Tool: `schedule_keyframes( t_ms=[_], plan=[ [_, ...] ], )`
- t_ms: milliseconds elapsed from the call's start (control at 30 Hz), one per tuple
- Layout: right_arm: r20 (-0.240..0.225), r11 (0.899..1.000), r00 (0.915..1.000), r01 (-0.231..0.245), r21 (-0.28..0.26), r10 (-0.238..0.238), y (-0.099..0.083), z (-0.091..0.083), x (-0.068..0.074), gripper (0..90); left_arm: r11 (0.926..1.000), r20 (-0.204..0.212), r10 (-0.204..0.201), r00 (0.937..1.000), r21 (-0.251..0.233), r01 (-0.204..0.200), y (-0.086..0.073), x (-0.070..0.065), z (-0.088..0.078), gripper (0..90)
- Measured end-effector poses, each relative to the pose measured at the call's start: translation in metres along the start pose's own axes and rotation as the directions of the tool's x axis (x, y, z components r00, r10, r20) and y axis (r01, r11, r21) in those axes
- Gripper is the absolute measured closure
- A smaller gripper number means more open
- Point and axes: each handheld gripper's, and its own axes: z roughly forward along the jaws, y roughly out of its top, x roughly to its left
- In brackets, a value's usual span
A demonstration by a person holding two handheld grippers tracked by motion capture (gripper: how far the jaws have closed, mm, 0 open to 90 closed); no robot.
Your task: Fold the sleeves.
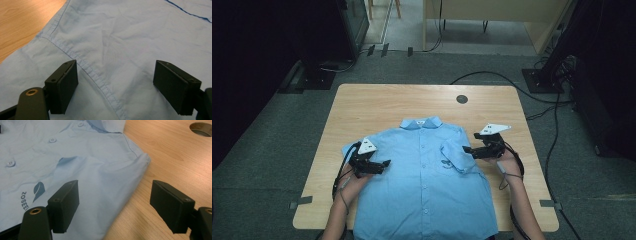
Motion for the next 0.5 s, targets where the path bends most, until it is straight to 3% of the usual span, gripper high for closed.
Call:
schedule_keyframes(
  t_ms=[300, 500],
  plan=[
    [0.000, 1.000, 0.9996, -0.027, 0.013, 0.027, -0.0064, -0.0014, -0.0084, 20.2, 1.0000, 0.000, -0.001, 1.0000, -0.001, 0.001, 0.0000, -0.0001, 0.0001, 19.9],
    [0.011, 0.999, 0.9999, -0.013, 0.031, 0.013, -0.0097, -0.0017, -0.0111, 19.9, 1.0000, 0.000, -0.001, 1.0000, -0.001, 0.001, 0.0000, -0.0001, 0.0001, 19.9]
  ],
)
